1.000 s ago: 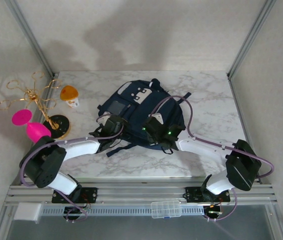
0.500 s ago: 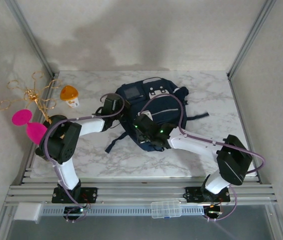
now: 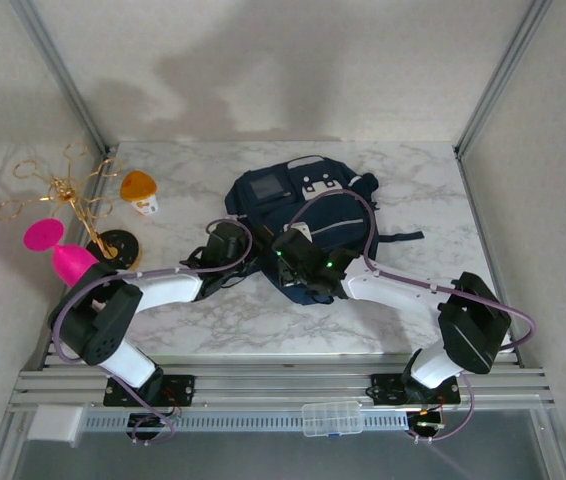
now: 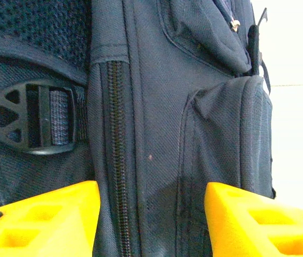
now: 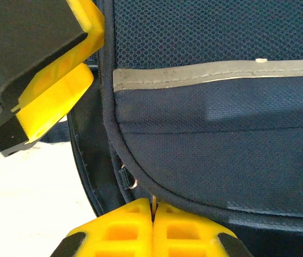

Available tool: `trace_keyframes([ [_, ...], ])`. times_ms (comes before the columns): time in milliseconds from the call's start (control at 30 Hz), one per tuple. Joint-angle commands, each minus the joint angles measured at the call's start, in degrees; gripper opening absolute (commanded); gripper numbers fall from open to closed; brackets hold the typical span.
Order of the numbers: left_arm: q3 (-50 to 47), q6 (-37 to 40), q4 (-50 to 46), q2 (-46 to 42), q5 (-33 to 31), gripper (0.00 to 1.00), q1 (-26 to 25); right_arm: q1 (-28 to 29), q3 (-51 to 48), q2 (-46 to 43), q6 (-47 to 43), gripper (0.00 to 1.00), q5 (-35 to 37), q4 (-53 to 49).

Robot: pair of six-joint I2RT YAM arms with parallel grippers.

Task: Pack the student bag
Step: Zip the student bag at the center of the table.

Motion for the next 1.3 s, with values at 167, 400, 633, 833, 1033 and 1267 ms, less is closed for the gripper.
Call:
trace_keyframes([
  [167,-0.3,-6.3,-1.1,-6.5,-4.7,0.47,-3.6,-0.1,-2.4,-2.8,-1.4,0.0,-0.3,3.2],
  [400,-0.6,-8.5,0.2,-6.8,-3.7,0.45,-4.9,-0.1,-2.9,-3.0,-1.7,0.0,-0.5,3.6],
  [633,4.1,-9.3,-0.7,-1.2,-4.6,0.38,-7.6,-0.1,-2.8,-3.1,-1.9,0.0,0.3,3.7],
  [833,9.6,-6.4,-6.8,2.3,-8.5,0.13,-7.2,-0.3,-2.9,-2.5,-0.3,0.0,3.3,1.7],
  [1033,8.5,-2.3,-13.3,-0.3,-12.3,0.0,-4.1,-3.4,-5.1,-5.4,1.8,0.0,5.9,-2.2],
  [1267,5.7,7.6,-21.9,-7.2,-10.2,0.0,5.1,-9.0,-7.4,-10.2,-2.0,0.0,6.8,-3.9],
])
